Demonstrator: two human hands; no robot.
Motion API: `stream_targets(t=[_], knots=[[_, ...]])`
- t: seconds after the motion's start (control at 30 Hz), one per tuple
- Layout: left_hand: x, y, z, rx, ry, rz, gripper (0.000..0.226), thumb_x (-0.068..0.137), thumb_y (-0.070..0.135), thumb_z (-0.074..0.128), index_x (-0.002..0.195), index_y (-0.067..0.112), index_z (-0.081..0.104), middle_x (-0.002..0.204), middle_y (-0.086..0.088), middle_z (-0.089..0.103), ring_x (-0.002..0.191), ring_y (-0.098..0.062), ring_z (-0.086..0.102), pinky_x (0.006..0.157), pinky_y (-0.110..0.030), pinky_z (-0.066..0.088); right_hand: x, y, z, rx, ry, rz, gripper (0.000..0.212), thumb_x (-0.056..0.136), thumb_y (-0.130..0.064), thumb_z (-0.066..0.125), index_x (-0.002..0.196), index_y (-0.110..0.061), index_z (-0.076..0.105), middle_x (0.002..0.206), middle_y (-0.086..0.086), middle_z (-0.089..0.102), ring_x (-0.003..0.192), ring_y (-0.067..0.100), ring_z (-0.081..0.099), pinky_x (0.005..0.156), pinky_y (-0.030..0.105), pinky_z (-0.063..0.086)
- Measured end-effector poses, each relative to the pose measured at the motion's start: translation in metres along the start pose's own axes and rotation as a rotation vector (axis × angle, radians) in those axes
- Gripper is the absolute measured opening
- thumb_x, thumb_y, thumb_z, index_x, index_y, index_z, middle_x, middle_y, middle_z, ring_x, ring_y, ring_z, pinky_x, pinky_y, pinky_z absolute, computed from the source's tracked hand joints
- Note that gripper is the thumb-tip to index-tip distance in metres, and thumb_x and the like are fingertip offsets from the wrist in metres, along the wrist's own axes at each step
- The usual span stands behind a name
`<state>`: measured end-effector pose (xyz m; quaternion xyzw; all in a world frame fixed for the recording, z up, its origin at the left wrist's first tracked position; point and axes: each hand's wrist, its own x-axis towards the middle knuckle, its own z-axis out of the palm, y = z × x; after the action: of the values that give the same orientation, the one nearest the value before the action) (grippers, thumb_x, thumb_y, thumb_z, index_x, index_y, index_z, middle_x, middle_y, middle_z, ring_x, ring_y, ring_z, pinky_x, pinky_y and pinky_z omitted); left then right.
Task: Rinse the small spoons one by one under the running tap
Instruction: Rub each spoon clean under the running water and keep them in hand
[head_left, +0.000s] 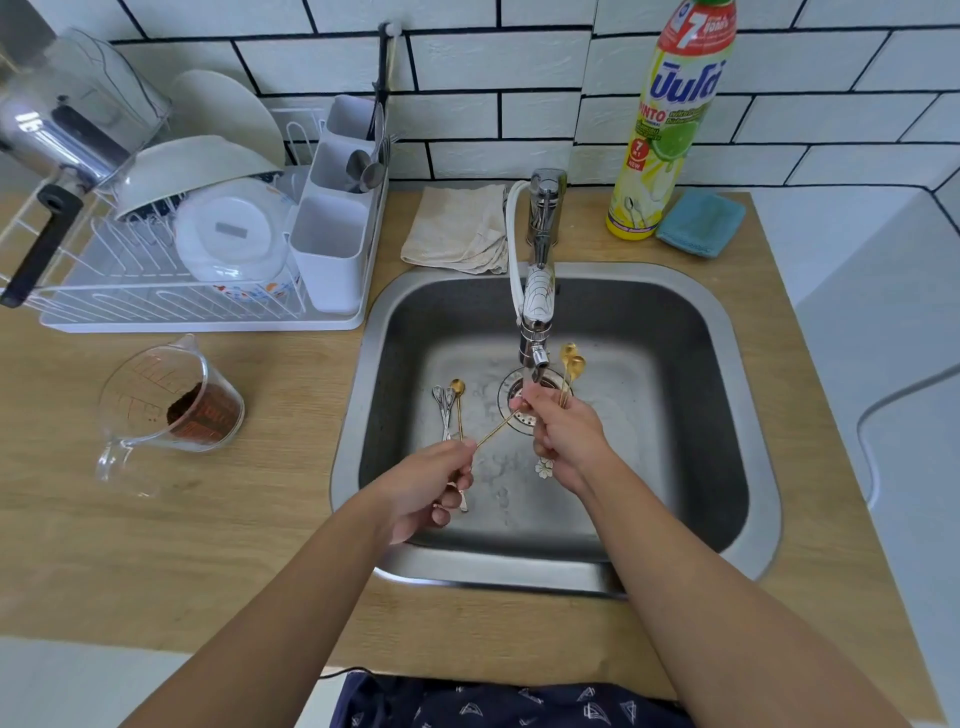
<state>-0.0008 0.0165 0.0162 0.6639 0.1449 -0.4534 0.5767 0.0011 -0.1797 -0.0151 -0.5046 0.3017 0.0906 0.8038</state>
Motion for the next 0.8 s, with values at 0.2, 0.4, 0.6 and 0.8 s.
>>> stream_targets(t=[0.2, 0.4, 0.6, 0.8], knots=[[-0.001, 0.006, 0.001, 0.058, 0.016, 0.048, 0.036, 0.104, 0.044, 0.046, 0.08, 0.019, 0.045, 0.058, 0.005, 0.044, 0.046, -0.01, 0.022, 0.039, -0.021, 0.02, 0.0, 0.006, 0.001, 0.002, -0.04, -0.025, 0.02, 0.097, -0.022, 0.071, 0.113, -0.009, 0.071, 0.104, 0.003, 0.081, 0.04, 0.004, 0.027, 0.039, 0.018, 0.026], [-0.002, 0.01, 0.002, -0.121, -0.036, 0.015, 0.036, 0.098, 0.048, 0.057, 0.074, 0.022, 0.051, 0.052, 0.006, 0.038, 0.039, -0.009, 0.028, 0.039, -0.02, 0.021, -0.002, 0.003, 0.0, 0.092, -0.063, -0.02, 0.026, 0.108, -0.024, 0.053, 0.119, -0.004, 0.064, 0.111, 0.005, 0.08, 0.038, 0.005, 0.026, 0.04, 0.018, 0.025], [0.002, 0.009, 0.006, -0.483, -0.19, -0.063, 0.028, 0.089, 0.042, 0.068, 0.075, 0.02, 0.058, 0.047, 0.009, 0.038, 0.034, -0.006, 0.033, 0.035, -0.017, 0.025, -0.006, 0.009, 0.001, 0.091, -0.112, -0.064, 0.025, 0.083, -0.033, 0.078, 0.093, -0.012, 0.07, 0.098, 0.003, 0.076, 0.038, 0.004, 0.027, 0.039, 0.018, 0.023], [0.011, -0.003, 0.01, -0.081, 0.046, 0.183, 0.03, 0.103, 0.041, 0.05, 0.1, 0.014, 0.06, 0.067, 0.003, 0.053, 0.048, -0.009, 0.036, 0.043, -0.022, 0.032, -0.001, 0.003, 0.001, -0.042, 0.07, -0.081, 0.026, 0.1, -0.036, 0.066, 0.088, -0.014, 0.07, 0.098, 0.004, 0.082, 0.037, 0.005, 0.025, 0.037, 0.019, 0.024]])
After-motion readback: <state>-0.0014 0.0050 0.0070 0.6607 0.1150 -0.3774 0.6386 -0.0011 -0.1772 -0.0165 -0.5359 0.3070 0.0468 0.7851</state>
